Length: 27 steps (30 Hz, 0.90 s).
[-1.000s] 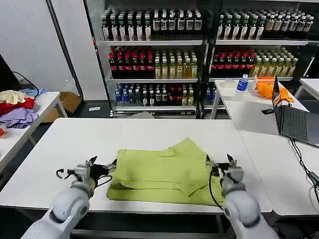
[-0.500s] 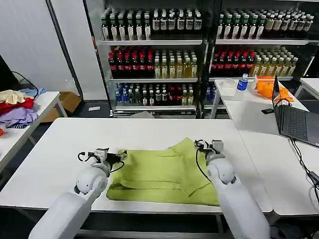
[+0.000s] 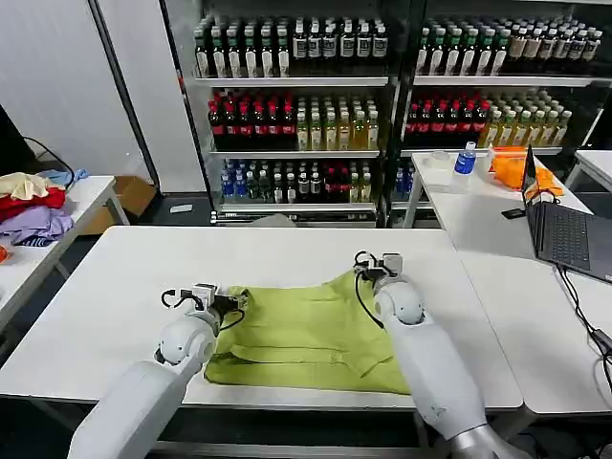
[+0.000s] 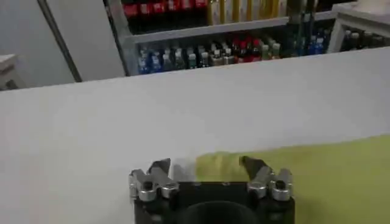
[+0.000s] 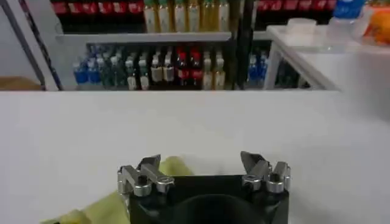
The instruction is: Fold and organize the clothes.
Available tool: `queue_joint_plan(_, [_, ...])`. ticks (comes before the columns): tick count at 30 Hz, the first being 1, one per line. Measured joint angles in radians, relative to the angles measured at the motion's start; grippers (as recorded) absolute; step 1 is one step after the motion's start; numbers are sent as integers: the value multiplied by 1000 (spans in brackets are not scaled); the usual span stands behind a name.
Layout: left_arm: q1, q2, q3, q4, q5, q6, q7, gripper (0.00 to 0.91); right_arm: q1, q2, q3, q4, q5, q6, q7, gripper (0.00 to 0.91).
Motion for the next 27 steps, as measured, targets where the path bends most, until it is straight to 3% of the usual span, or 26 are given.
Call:
queue_joint_plan(1, [2, 1, 0, -1, 0, 0, 1, 60, 1, 2, -3, -5, 1, 0, -1, 40])
queue_joint_plan(3, [7, 3, 2, -3, 1, -1, 3, 50, 1, 6, -9, -13, 1, 0, -3, 0])
queue_joint_plan(15, [34, 13, 0, -16, -11, -3, 17, 30, -22, 10, -21, -7, 3, 5, 0, 0])
queue_joint_plan(27, [57, 33, -24, -61, -35, -20, 28, 30, -78, -20, -9, 99, 7, 22, 12, 0])
